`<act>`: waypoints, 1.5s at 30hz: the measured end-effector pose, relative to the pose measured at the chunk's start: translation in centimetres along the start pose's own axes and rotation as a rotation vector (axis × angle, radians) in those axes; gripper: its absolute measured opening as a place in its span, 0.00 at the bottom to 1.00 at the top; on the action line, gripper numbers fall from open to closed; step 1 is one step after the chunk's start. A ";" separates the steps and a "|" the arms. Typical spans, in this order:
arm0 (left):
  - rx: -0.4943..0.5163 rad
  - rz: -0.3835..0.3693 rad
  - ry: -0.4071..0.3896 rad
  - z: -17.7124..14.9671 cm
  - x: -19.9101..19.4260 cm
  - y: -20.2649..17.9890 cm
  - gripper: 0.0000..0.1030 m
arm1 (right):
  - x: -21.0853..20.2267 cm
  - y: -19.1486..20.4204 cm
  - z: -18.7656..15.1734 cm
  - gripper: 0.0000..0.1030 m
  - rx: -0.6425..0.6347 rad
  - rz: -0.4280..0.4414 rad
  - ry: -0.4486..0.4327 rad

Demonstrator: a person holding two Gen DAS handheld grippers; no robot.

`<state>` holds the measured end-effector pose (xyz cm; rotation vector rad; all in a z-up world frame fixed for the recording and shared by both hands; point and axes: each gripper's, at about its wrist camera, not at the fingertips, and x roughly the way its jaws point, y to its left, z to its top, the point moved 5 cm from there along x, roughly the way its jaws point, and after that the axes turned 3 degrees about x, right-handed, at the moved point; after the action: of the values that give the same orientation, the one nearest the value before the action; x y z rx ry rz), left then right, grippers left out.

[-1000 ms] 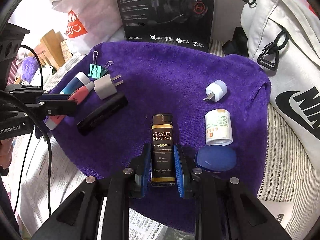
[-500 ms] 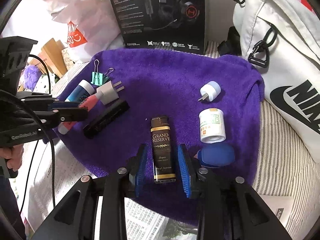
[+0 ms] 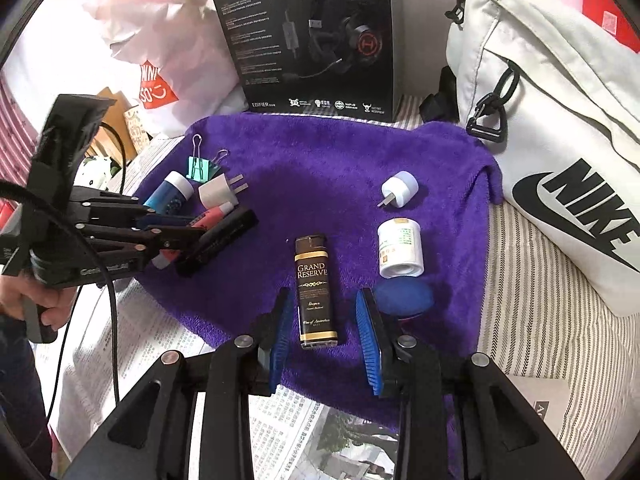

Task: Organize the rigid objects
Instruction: 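Release the pink pen beside the charger and the bottle beside the black Horizon case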

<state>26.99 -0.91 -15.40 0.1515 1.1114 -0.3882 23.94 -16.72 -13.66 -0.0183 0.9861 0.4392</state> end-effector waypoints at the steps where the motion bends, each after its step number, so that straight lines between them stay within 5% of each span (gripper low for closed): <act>1: 0.003 -0.001 0.002 0.0 0.1 -0.1 0.12 | -0.1 0.0 0.0 0.32 -0.001 0.000 -0.001; 15: 0.005 0.018 -0.001 -0.3 0.1 0.0 0.12 | -0.3 0.2 -0.4 0.32 -0.008 -0.002 0.013; 33: -0.083 0.045 -0.008 -3.0 -2.6 -0.3 0.46 | -1.0 0.5 -1.9 0.37 0.010 0.019 0.038; 45: -0.102 0.055 -0.059 -4.7 -6.2 -1.1 0.70 | -1.9 0.8 -3.1 0.54 0.015 -0.018 0.033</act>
<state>20.24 0.90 -11.86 0.0803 1.0640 -0.2844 20.26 -17.29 -13.70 -0.0210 1.0211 0.4164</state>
